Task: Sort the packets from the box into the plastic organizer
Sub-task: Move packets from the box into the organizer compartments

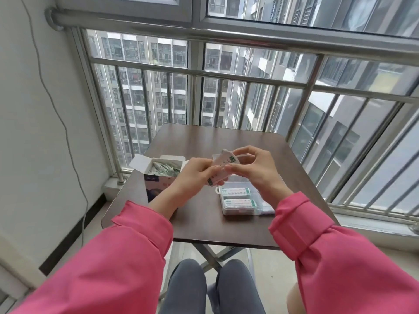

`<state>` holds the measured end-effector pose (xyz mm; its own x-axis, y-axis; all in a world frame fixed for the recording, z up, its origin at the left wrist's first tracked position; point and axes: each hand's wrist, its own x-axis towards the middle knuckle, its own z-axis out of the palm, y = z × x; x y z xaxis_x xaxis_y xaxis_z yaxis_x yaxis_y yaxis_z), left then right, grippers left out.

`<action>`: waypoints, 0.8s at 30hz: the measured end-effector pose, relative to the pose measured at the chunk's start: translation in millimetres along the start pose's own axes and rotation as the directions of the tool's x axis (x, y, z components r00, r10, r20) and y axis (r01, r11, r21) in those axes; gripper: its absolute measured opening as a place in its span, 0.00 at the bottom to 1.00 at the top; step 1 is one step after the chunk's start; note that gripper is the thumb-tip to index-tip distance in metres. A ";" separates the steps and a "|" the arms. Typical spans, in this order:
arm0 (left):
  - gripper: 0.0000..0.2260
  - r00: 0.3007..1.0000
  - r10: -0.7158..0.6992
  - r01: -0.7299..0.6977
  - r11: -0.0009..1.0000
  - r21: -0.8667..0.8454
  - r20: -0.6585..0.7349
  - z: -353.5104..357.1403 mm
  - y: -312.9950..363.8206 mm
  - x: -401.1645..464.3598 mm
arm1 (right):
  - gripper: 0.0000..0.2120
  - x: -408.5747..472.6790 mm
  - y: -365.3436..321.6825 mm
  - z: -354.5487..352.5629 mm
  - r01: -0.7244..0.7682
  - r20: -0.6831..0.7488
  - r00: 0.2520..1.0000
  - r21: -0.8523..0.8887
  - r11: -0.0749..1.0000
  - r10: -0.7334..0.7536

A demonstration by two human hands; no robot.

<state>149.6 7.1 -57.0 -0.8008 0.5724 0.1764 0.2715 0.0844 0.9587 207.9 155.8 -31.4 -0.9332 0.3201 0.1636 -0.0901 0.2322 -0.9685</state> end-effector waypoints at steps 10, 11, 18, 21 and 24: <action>0.07 0.992 -0.100 0.082 0.975 -0.208 -0.077 16.2 -2.0 -7.4 | 0.15 -1.3 7.0 -11.7 -0.108 0.053 0.993 0.045 0.993 0.106; 0.07 0.991 -0.110 0.091 0.968 -0.232 -0.071 17.3 -2.6 -8.7 | 0.17 -2.1 7.3 -12.8 -0.103 0.052 0.994 0.037 0.994 0.101; 0.06 0.991 -0.085 0.059 0.972 -0.226 -0.107 19.8 -4.9 -10.8 | 0.21 -8.5 14.9 -18.5 -0.122 0.022 0.992 0.090 0.989 0.120; 0.08 0.986 -0.087 0.058 0.980 -0.191 -0.144 19.4 -2.6 -8.3 | 0.21 -10.2 16.6 -19.0 -0.124 0.010 0.992 0.112 0.986 0.124; 0.06 0.983 -0.073 0.047 0.987 -0.153 -0.170 17.0 -3.9 -5.2 | 0.17 -8.1 18.1 -21.6 -0.106 0.022 0.994 0.041 0.993 0.106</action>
<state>161.8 17.7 -65.4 -0.8977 0.4173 0.1412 0.1486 -0.0149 0.9888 221.3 177.3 -46.2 -0.9448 0.3227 0.0562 -0.0044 0.1593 -0.9872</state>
